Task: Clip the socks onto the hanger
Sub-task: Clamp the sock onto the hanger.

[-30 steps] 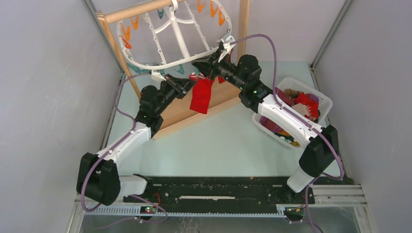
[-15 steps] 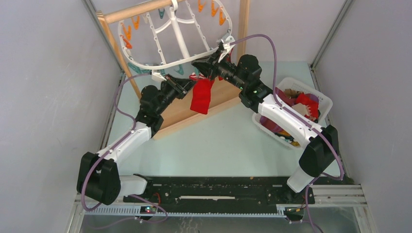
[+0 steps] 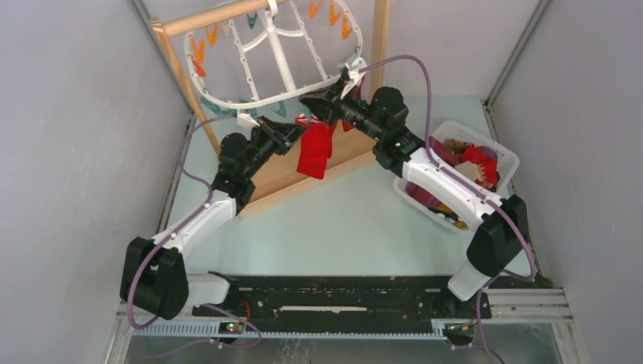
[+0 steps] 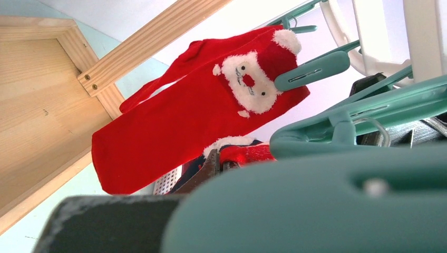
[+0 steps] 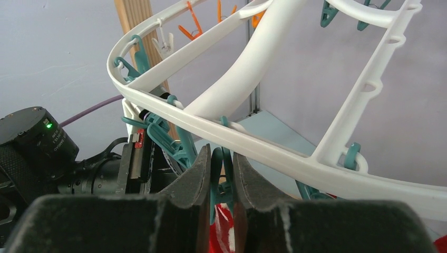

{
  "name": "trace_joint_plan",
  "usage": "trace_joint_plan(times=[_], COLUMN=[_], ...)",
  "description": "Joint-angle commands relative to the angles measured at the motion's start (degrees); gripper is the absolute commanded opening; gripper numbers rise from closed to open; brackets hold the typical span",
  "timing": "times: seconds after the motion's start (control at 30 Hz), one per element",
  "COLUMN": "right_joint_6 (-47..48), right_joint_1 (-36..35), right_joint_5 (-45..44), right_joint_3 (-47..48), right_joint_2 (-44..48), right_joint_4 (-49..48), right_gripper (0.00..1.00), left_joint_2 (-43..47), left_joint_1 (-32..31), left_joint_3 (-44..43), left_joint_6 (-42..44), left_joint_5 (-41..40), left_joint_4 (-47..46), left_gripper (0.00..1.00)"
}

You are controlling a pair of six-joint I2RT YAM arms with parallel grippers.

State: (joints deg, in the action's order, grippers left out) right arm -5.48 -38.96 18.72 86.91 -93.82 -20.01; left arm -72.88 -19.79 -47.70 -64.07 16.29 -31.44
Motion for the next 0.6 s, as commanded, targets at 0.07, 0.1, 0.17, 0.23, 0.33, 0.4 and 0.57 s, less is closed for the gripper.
trace_joint_plan(times=[0.07, 0.1, 0.17, 0.23, 0.33, 0.4, 0.57], right_joint_6=[2.87, 3.11, 3.59, 3.94, 4.52, 4.81, 5.37], right_joint_1=[-0.24, -0.24, -0.28, -0.33, -0.42, -0.5, -0.48], right_joint_5=[2.53, 2.61, 2.64, 2.77, 2.81, 2.77, 2.72], right_joint_3=[-1.26, -1.36, -1.48, -1.65, -1.82, -1.92, -2.01], right_joint_2=[1.68, 1.71, 1.77, 1.75, 1.8, 1.78, 1.63], right_joint_4=[-0.1, -0.18, -0.2, -0.24, -0.34, -0.46, -0.71], right_gripper=[0.14, 0.14, 0.14, 0.14, 0.14, 0.14, 0.14], left_joint_2=[0.89, 0.97, 1.07, 1.15, 1.28, 1.17, 1.46], left_joint_1=[0.46, 0.46, 0.46, 0.46, 0.46, 0.45, 0.5], left_joint_3=[-3.88, -3.89, -3.87, -3.97, -4.3, -4.54, -4.72], left_joint_6=[-1.22, -1.33, -1.53, -1.74, -1.91, -1.98, -2.45], left_joint_5=[0.18, 0.15, 0.19, 0.14, 0.36, 0.66, 1.0], left_joint_4=[-0.96, -0.92, -0.95, -0.99, -1.12, -1.08, -1.29], left_gripper=[0.0, 0.0, 0.0, 0.0, 0.0, 0.0, 0.0])
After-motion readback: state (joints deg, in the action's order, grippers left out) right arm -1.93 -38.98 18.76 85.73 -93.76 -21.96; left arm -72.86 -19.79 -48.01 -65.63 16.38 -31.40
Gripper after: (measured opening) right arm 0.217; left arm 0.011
